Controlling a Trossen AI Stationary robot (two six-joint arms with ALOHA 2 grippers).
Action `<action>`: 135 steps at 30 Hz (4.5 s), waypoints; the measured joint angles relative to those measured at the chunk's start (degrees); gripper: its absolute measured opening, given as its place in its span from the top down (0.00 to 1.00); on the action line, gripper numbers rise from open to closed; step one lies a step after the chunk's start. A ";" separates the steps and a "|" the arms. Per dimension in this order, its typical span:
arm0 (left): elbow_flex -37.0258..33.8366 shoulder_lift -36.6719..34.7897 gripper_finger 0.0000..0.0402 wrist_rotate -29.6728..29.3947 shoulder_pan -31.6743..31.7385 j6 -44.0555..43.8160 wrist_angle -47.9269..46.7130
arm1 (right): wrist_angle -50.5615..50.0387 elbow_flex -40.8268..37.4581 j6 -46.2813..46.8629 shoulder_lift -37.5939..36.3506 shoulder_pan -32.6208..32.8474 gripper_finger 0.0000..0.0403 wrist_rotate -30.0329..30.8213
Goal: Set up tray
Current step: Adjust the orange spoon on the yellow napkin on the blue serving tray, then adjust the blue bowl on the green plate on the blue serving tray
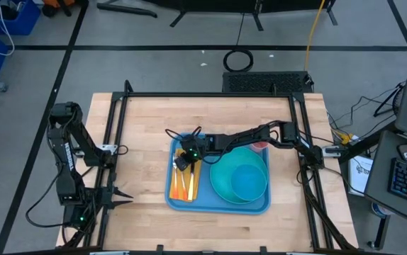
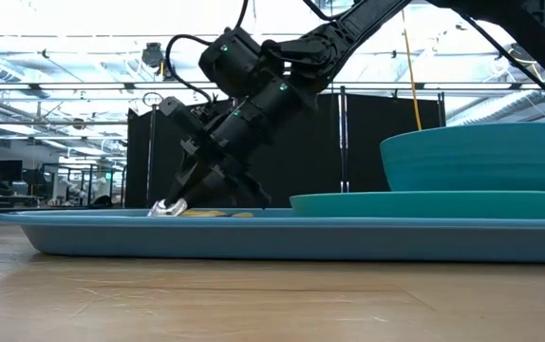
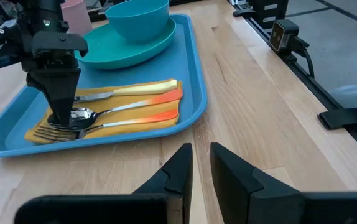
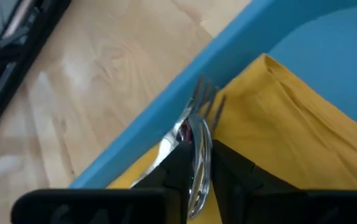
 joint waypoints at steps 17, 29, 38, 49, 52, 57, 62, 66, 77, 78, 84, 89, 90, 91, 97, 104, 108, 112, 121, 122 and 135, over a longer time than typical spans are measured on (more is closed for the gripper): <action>0.00 0.00 0.84 0.28 0.01 0.00 0.20 | 1.30 -0.03 1.36 -1.29 -0.42 0.87 0.32; 0.00 0.00 0.84 0.35 -0.01 -0.01 0.28 | -6.23 -0.07 6.27 -3.38 -0.42 0.99 1.58; 0.01 0.02 0.84 0.45 -0.01 0.00 0.55 | -7.16 0.02 5.52 -6.59 -0.42 1.00 5.41; 0.02 0.39 0.84 -0.89 0.07 0.20 0.47 | -0.08 -0.06 -5.36 -9.56 1.95 1.00 6.85; 0.02 0.32 0.84 -3.49 0.45 -2.13 1.14 | -0.72 0.00 -12.05 -12.97 4.25 0.99 9.44; 0.02 -0.73 0.84 -5.32 1.29 -7.27 0.17 | -4.64 -1.78 -16.74 -19.81 7.90 0.99 12.31; 0.02 -4.91 0.84 -8.30 5.63 -9.27 -2.13 | 5.33 -12.89 -21.69 -27.98 14.56 0.99 19.69; 0.02 -11.48 0.84 -8.26 9.95 -1.81 -2.38 | 23.39 -27.69 -21.95 -34.31 16.26 0.99 15.44; 0.02 -35.98 0.84 -8.81 13.87 20.83 -3.01 | 50.63 -56.79 -23.09 -46.16 17.79 0.99 13.58; 0.02 -37.09 0.84 -9.38 13.82 22.56 -3.22 | 52.29 -57.66 -23.23 -47.23 18.03 0.99 13.61; 0.02 -38.62 0.84 -13.31 14.22 27.59 -3.23 | 56.69 -57.25 -27.40 -47.80 18.21 0.99 13.75; 0.02 -38.69 0.84 -15.58 16.23 31.84 -3.17 | 58.25 -57.09 -28.45 -47.80 17.14 0.99 14.05; 0.02 -38.71 0.84 -16.10 16.84 31.88 -3.17 | 58.23 -57.13 -29.03 -47.78 16.86 0.99 14.03; 0.02 -38.71 0.84 -16.37 17.47 31.83 -3.20 | 58.51 -57.13 -28.13 -47.80 16.71 0.99 13.86; 0.02 -38.64 0.84 -16.02 21.22 31.78 -3.28 | 62.19 -57.13 -25.24 -47.84 13.76 0.99 15.29; 0.02 -38.62 0.84 -15.12 24.01 26.60 -3.27 | 69.07 -56.44 -26.17 -47.89 12.34 1.00 12.31; 0.02 -38.62 0.84 -12.64 25.05 23.29 -3.26 | 46.01 -48.97 -25.18 -48.17 14.13 1.00 14.23; 0.02 -38.39 0.84 -10.15 25.84 20.88 -3.26 | 9.80 -35.72 -15.55 -47.87 15.53 1.00 22.49; 0.02 -32.20 0.84 -8.29 27.45 15.09 -3.25 | -39.32 -20.09 5.40 -46.79 17.90 1.00 19.83; 0.02 -30.96 0.84 -7.80 27.55 13.59 -3.25 | -42.95 -19.98 7.58 -46.65 18.30 1.00 19.63; 0.02 -16.32 0.84 -7.13 31.26 -1.91 -3.00 | -51.37 -22.15 12.62 -43.15 20.92 1.00 7.90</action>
